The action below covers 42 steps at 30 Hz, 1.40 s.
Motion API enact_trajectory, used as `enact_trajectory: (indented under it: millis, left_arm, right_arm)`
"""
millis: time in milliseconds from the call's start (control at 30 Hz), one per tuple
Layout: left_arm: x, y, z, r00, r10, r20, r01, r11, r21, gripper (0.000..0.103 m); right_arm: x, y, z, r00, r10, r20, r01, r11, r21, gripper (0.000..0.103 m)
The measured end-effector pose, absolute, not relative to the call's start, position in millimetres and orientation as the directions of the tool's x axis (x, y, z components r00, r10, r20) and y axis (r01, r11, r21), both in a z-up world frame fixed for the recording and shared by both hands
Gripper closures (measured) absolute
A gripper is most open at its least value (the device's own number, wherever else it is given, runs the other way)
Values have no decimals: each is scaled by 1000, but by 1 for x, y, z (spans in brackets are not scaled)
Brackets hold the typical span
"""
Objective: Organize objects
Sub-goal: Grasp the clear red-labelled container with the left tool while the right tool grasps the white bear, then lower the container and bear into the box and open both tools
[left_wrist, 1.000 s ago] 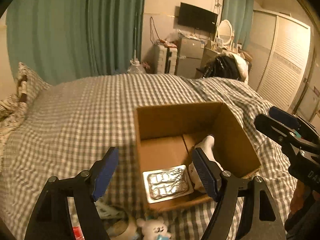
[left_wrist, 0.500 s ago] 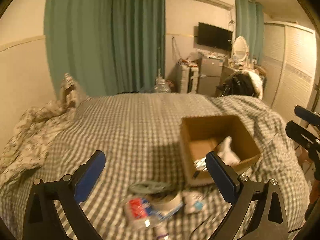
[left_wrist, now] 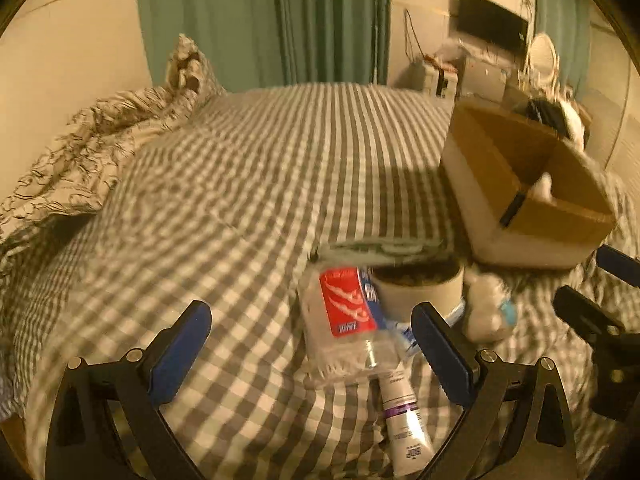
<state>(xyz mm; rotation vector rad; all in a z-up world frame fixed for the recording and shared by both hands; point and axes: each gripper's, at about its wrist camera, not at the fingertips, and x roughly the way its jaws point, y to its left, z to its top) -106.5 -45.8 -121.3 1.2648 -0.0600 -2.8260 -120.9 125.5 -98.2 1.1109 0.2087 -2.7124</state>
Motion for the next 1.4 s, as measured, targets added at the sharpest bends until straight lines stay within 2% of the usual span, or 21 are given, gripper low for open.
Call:
enact_trajectory:
  millis: [67, 233, 333, 500, 567, 633, 667, 733, 800, 1100, 1400]
  left_arm:
    - [-109, -42, -132, -655, -74, -752, 23, -997, 78, 0]
    - [-118, -36, -156, -613, -31, -789, -1, -999, 40, 2]
    - [-124, -35, -171, -581, -22, -813, -29, -998, 48, 14]
    - [-133, -36, -179, -561, 12, -828, -37, -999, 11, 15]
    - [-134, -34, -184, -558, 10, -830, -44, -999, 18, 15]
    - [-136, -30, -187, -552, 11, -834, -62, -998, 28, 16]
    - [-137, -30, -188, -550, 8, -835, -69, -997, 35, 22]
    - [-136, -27, -189, -542, 28, -840, -87, -996, 23, 30]
    - [-135, -29, -188, -536, 40, -843, -86, -996, 8, 30]
    - [-104, -32, -166, -530, 108, -841, -70, -994, -84, 33]
    - [-66, -21, -127, -587, 132, -799, -90, -991, -98, 38]
  right_arm:
    - [-130, 124, -118, -672, -113, -732, 233, -971, -63, 13]
    - [-151, 123, -154, -612, -105, -784, 220, -975, -42, 13]
    - [-160, 121, -167, -585, -118, -802, 223, -975, -20, 13]
    - [-171, 118, -184, -554, -119, -824, 226, -974, -12, 13]
    - [-175, 119, -190, -538, -134, -832, 225, -974, 11, 15]
    - [-176, 121, -195, -527, -147, -837, 223, -974, 31, 22]
    - [-176, 121, -195, -525, -149, -838, 227, -973, 31, 25]
    - [-175, 119, -195, -517, -170, -839, 245, -968, 46, 37]
    - [-172, 118, -194, -508, -190, -840, 256, -965, 63, 50]
    - [-140, 125, -167, -567, -182, -803, 245, -969, 46, 50]
    - [-93, 143, -119, -651, -203, -731, 246, -968, 50, 50]
